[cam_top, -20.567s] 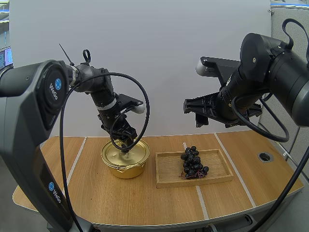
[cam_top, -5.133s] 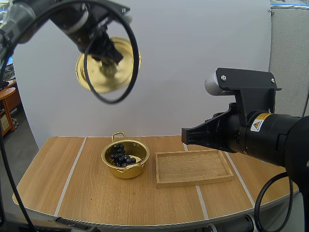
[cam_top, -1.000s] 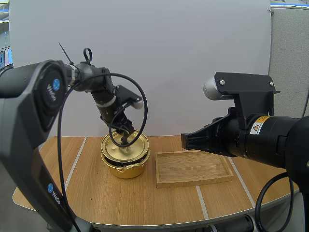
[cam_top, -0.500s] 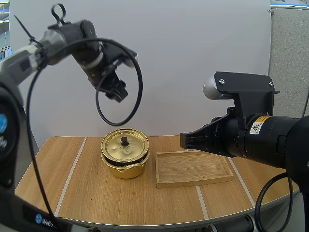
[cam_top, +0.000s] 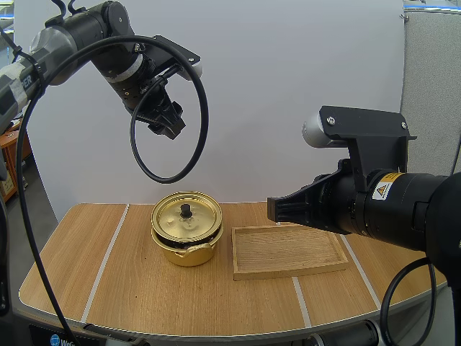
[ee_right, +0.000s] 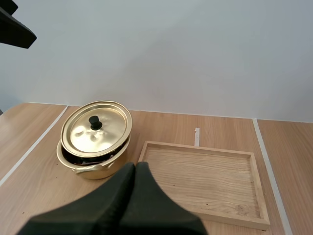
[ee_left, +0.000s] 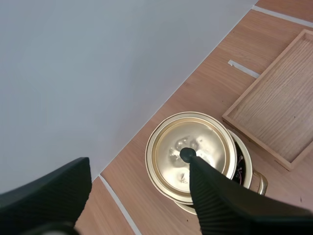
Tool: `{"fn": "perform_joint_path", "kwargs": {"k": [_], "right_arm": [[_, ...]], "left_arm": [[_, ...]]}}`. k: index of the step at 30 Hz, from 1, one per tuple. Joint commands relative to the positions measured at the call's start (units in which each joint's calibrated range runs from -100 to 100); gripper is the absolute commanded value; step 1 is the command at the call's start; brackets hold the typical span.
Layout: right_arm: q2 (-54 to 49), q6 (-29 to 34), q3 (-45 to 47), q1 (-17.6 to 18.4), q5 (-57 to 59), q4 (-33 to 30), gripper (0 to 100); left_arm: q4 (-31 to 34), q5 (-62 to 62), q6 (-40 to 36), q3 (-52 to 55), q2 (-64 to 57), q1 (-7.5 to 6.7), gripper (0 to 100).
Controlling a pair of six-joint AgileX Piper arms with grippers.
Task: Open the pot, put the grape inside, and close it
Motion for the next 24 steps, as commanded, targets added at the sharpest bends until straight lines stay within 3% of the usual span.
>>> {"fn": "perform_joint_path", "kwargs": {"k": [1, 24], "right_arm": [[-0.43, 0.17, 0.26, 0.06, -0.52, 0.5, 0], [-0.43, 0.17, 0.26, 0.06, -0.52, 0.5, 0]], "left_arm": [[-0.96, 0.71, 0.2, -0.32, -0.16, 0.05, 100], [-2.79, 0.18, 0.2, -0.17, 14.25, 0.05, 100]]}}
